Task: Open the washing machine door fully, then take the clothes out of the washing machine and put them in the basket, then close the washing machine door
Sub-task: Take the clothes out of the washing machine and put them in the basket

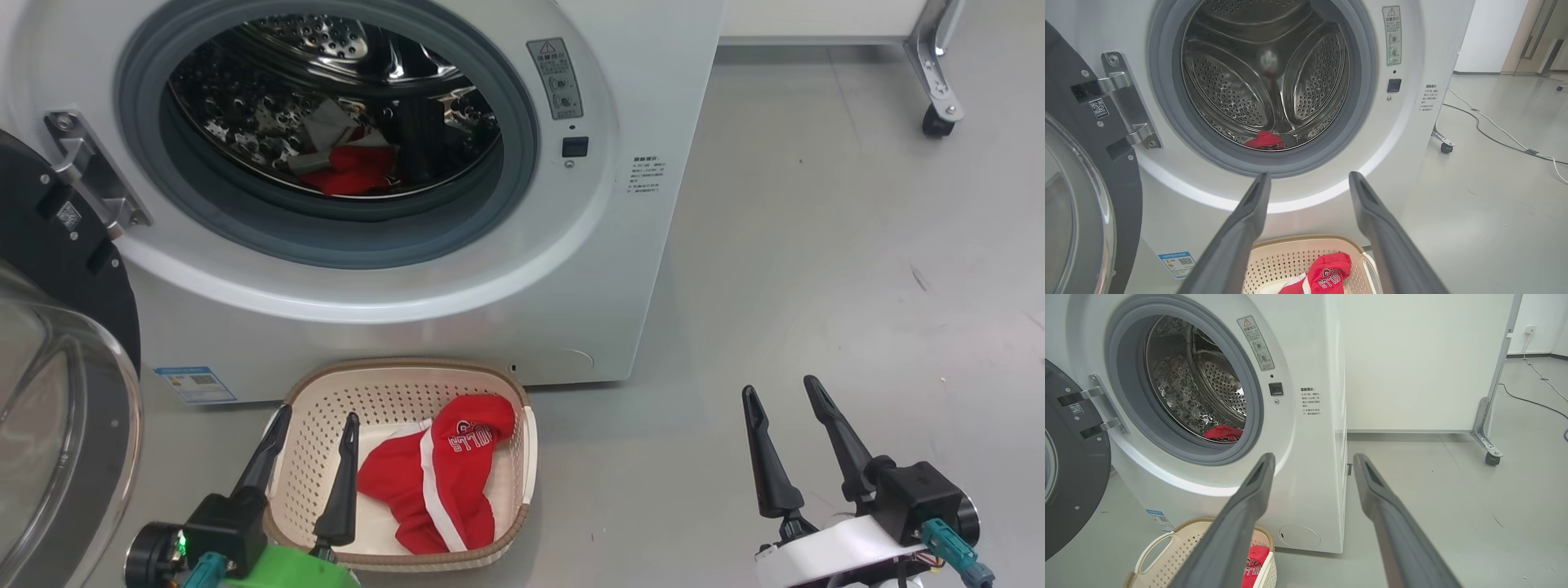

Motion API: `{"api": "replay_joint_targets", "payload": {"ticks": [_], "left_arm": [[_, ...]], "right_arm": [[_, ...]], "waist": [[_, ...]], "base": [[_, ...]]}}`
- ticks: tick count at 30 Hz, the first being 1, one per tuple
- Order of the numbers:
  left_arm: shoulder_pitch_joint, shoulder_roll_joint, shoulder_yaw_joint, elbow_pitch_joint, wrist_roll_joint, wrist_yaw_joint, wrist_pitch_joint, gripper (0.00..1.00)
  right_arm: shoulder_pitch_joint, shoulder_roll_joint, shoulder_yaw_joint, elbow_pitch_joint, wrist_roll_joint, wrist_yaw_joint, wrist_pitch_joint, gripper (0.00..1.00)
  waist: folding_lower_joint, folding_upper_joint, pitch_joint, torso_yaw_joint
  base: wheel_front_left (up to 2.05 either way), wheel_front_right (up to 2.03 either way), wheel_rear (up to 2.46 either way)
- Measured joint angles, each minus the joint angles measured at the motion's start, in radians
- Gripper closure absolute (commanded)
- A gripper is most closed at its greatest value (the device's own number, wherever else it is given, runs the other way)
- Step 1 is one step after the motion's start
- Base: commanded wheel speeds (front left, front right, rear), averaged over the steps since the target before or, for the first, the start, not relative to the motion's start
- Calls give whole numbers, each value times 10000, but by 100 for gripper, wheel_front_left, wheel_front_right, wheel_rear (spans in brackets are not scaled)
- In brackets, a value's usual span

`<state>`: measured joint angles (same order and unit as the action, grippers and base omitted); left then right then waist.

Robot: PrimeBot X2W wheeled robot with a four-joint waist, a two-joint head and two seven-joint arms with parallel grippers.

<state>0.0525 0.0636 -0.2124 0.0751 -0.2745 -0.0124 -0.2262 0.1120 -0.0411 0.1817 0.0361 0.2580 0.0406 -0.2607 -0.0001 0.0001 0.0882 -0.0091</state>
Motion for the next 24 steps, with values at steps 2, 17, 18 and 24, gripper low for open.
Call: {"api": "replay_joint_targets", "payload": {"ticks": [2, 17, 18, 24], "left_arm": [[-12, 6, 12, -27, 0, 17, 104, 0], [-1554, 75, -13, 648, -157, 142, 1129, 0], [-1714, 105, -33, 723, -157, 111, 1218, 0], [-2992, 194, 69, 1243, -483, -165, 2033, 0]], "right_arm": [[-6, 0, 33, -79, -61, 0, 0, 0], [-372, -2, 286, -688, -119, -4, -2, 0], [-429, -2, 337, -700, -102, -4, -2, 0], [-746, -6, 621, -872, 59, -25, 0, 0]], "waist": [[0, 0, 115, -36], [0, 0, 1639, -503], [0, 0, 1751, -548], [0, 0, 2554, -932]], "base": [[0, 0, 0], [0, 0, 0], [0, 0, 0], [0, 0, 0]]}}
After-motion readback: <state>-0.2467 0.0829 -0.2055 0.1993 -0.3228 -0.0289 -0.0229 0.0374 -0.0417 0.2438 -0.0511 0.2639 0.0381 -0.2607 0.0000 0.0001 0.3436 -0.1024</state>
